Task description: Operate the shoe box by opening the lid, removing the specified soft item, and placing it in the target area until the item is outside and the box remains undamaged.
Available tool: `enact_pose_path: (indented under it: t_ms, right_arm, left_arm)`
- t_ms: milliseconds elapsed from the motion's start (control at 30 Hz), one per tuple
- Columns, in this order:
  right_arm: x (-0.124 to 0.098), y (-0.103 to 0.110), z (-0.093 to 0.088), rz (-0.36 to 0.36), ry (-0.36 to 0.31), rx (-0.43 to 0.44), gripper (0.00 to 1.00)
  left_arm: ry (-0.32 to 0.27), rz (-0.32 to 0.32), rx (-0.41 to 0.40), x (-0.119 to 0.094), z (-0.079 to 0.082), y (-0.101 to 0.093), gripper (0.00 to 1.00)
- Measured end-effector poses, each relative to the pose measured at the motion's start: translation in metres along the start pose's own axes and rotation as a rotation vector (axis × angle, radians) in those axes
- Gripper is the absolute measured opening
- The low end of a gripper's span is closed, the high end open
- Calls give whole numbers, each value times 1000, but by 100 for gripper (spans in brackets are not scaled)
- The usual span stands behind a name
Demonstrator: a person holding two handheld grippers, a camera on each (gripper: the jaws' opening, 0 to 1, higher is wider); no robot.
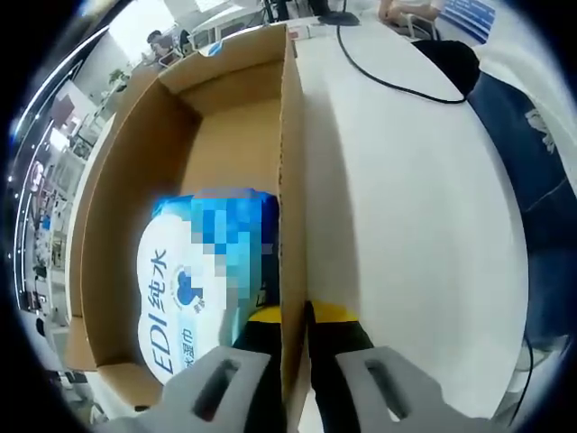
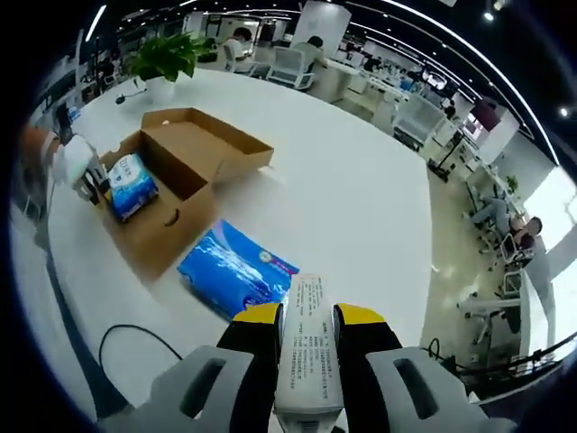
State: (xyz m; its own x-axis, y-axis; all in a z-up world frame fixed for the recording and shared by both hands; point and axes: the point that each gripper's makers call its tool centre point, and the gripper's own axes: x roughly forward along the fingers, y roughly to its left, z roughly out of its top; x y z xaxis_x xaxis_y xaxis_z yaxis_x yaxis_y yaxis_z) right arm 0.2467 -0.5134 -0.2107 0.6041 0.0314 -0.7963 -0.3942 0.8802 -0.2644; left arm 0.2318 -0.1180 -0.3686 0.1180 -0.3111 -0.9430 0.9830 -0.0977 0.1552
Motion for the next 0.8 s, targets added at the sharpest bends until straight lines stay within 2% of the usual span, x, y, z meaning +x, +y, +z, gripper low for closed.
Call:
enact_pose_path:
  t_ms: [400, 800]
  right_arm:
    - [17, -4, -31, 5, 38, 69, 21]
    - [32, -12, -49, 3, 53, 131, 21]
  left_arm:
    - [5, -2, 1, 1, 0, 0, 3]
    - [9, 0, -2, 1, 0, 1, 3]
